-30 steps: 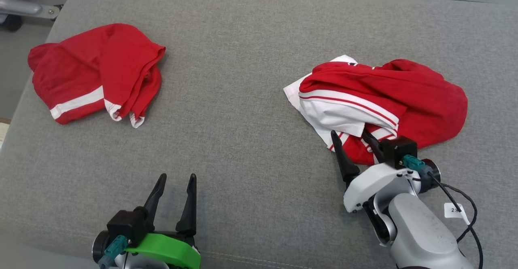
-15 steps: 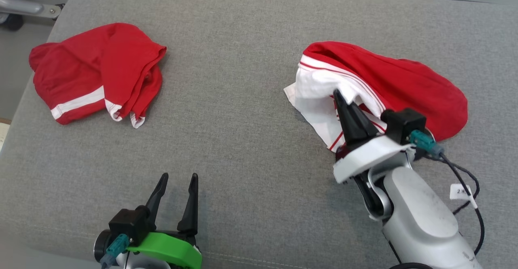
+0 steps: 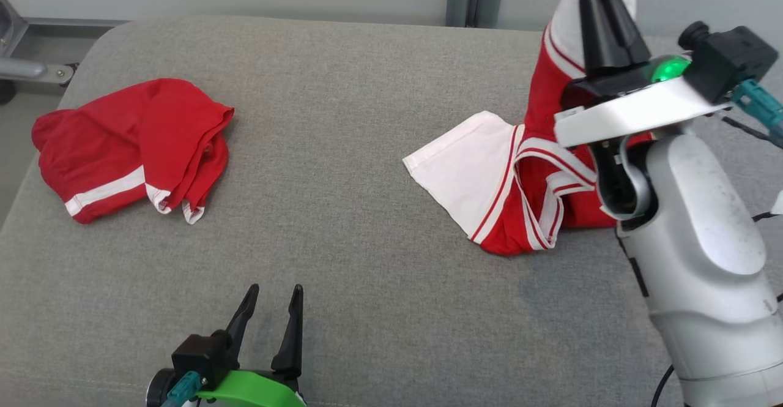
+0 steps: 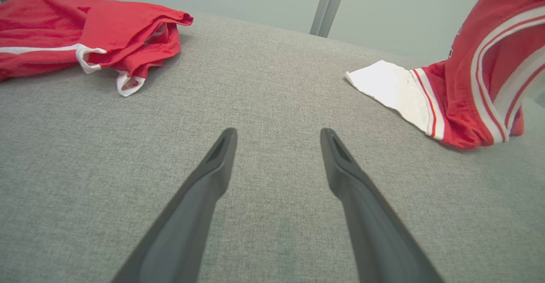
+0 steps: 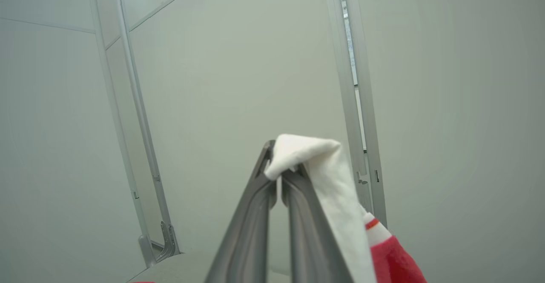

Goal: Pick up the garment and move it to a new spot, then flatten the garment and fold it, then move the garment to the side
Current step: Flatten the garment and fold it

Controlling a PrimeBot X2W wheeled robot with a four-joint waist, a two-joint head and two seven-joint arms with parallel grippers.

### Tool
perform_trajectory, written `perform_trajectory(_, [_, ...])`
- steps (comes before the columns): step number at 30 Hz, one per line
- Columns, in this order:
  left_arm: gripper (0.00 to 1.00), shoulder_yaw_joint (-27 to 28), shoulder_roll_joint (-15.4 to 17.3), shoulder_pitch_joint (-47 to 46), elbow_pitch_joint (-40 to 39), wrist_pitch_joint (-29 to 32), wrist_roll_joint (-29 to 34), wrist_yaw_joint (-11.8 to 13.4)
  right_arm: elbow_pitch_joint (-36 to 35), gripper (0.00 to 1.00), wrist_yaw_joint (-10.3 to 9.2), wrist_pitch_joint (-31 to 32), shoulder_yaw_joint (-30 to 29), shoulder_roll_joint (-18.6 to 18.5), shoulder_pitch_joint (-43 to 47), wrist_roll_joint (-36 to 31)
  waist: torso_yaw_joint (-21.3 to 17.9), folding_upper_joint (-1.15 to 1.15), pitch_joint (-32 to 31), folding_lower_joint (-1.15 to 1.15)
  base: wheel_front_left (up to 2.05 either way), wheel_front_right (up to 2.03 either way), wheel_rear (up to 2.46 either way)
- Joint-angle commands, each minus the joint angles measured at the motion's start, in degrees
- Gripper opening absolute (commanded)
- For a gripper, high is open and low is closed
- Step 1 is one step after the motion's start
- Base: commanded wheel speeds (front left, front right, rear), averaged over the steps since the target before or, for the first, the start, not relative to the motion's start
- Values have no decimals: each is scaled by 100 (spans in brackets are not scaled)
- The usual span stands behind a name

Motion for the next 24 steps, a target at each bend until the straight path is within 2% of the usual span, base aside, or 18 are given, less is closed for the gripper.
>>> perform_trajectory(1, [100, 24, 12, 109, 11, -2, -7, -15, -34, 0, 0, -18, -119, -75, 11, 0, -78, 0, -80, 0, 0, 0, 0])
perform_trajectory(9, [100, 35, 11, 203, -6, -2, -69, -26, 234, 0, 0, -18, -1287, -563, 898, -198, -294, 0, -142, 0, 0, 0, 0])
perform_trajectory(16, [100, 22, 12, 115, 14, -2, -18, -35, 770, 0, 0, -18, -2172, -542, 1900, -337, -487, 0, -88, 0, 0, 0, 0])
perform_trajectory(17, [100, 24, 12, 98, 27, -2, 0, -31, 847, 20, 0, -18, -2257, -550, 2001, -426, -508, 0, -80, 0, 0, 0, 0])
perform_trajectory(18, [100, 23, 12, 81, 38, -2, 9, -33, 936, 100, 0, -18, -2372, -509, 2068, -449, -530, 0, -73, 0, 0, 0, 0])
perform_trajectory(22, [100, 37, 12, 37, 68, -2, 33, -37, 937, 100, 0, -18, -2671, -351, 2198, -683, -583, 0, -53, 0, 0, 0, 0])
perform_trajectory(24, [100, 19, 12, 26, 77, -2, 32, -39, 838, 100, 0, -18, -2630, -281, 2239, -822, -585, 0, -45, 0, 0, 0, 0])
